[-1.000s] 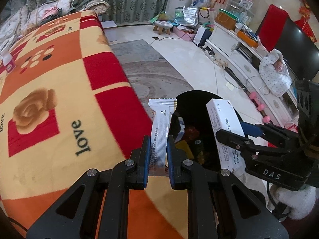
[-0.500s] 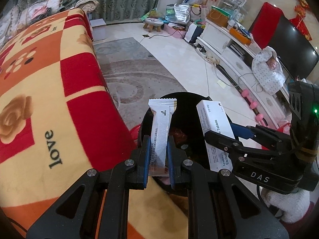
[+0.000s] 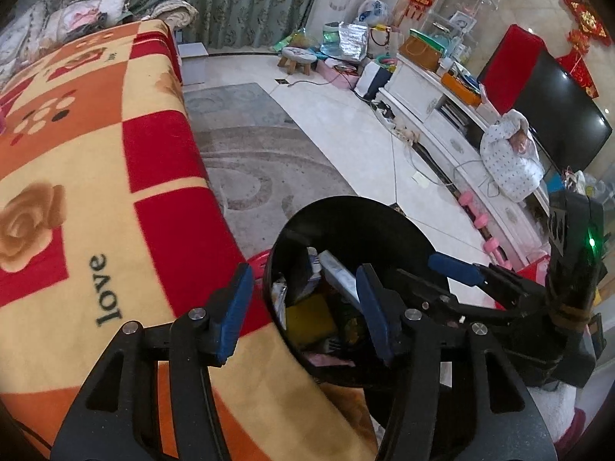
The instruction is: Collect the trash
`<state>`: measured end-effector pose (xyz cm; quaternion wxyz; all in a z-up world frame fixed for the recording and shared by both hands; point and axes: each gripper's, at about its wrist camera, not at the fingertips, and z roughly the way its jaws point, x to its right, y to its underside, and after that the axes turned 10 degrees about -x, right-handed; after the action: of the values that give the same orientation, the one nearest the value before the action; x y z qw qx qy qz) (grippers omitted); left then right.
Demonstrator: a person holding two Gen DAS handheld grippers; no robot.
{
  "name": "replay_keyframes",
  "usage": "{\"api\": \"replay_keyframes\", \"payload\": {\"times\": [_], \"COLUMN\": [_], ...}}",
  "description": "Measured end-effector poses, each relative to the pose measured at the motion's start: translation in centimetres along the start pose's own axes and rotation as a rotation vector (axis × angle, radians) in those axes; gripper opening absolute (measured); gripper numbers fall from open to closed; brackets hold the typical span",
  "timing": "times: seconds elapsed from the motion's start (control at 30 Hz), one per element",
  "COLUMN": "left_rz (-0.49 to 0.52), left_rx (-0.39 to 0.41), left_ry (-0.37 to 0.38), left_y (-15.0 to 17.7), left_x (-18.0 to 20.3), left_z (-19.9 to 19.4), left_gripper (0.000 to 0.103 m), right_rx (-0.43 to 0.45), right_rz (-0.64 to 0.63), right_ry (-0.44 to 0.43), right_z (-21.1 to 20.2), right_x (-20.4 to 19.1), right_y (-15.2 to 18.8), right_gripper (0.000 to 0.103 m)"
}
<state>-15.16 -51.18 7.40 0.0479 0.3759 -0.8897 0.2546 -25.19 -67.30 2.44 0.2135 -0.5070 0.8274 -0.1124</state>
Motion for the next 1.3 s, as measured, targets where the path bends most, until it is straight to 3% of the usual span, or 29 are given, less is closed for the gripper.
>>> {"api": "replay_keyframes", "payload": {"times": [0.17, 0.47, 0.73, 1.3], "left_rz": [0.007, 0.020, 0.036, 0.033], "left_rx": [0.058, 0.187, 0.297, 0.358], "left_ry": [-0.038, -0.117, -0.183, -0.222], "left_y": [0.9, 2.9, 4.9, 6.5], "left_x": [-0.1, -0.8, -0.7, -0.6], "left_z": [-2.3, -7.4, -11.4, -13.5], "left_gripper": [0.054, 0.054, 0.054, 0.054], "right_rx": [0.038, 0.182, 0.333, 0.399], "right_rz": [-0.035, -0.015, -0.009, -0.050], "right_ry": [0.041, 0.111, 0.131, 0.154], "right_z": [-1.5, -5.8, -10.4, -12.8], "right_x": [-1.4, -3.6, -5.9, -8.1], "right_y": [1.1, 2.5, 3.1, 4.1], "right_gripper": [0.065, 0.068, 0.081, 0.082]}}
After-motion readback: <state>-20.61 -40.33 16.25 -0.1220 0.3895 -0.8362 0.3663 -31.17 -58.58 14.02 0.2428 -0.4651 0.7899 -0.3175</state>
